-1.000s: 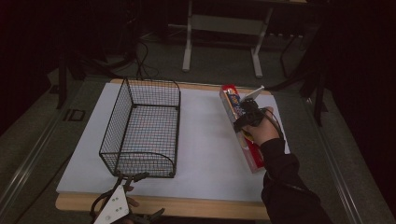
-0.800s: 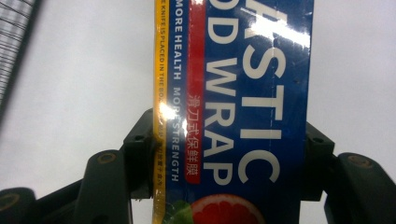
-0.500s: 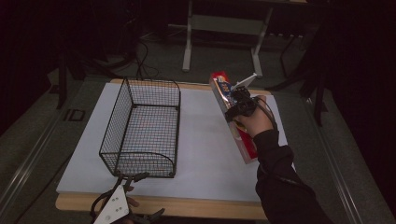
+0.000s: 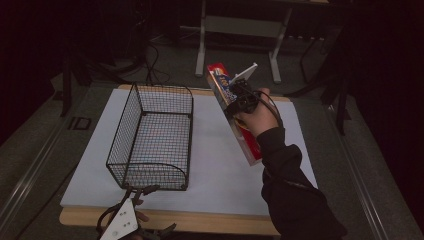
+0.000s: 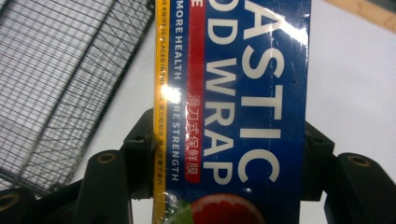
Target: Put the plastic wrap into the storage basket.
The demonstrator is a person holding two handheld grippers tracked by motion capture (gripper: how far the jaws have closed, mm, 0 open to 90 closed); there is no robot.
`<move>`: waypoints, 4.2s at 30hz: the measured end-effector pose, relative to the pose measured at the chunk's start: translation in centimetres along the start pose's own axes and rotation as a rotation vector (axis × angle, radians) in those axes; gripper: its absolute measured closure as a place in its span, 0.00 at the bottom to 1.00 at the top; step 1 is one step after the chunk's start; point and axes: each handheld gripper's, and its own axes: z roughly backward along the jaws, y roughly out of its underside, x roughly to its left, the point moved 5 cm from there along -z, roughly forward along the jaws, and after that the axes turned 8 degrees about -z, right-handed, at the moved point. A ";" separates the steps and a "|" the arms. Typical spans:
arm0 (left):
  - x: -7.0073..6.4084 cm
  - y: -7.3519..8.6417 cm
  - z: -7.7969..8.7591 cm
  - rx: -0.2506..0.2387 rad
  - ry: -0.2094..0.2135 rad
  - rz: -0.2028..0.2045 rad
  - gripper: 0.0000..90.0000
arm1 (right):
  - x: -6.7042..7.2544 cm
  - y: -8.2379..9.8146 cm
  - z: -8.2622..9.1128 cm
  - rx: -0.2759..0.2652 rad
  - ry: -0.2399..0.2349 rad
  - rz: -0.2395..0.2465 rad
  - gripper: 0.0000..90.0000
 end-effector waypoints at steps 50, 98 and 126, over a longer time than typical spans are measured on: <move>-0.1 -0.1 0.3 -0.010 0.008 -0.007 0.00 | 19.8 -3.9 -0.8 -0.230 -0.208 0.263 0.44; -0.3 0.0 0.2 -0.002 0.018 -0.016 0.00 | 21.7 -0.3 -9.2 -0.127 -0.200 0.166 0.43; -0.4 0.0 0.1 -0.002 0.027 -0.018 0.00 | 20.5 0.3 -11.3 -0.083 -0.181 0.098 0.42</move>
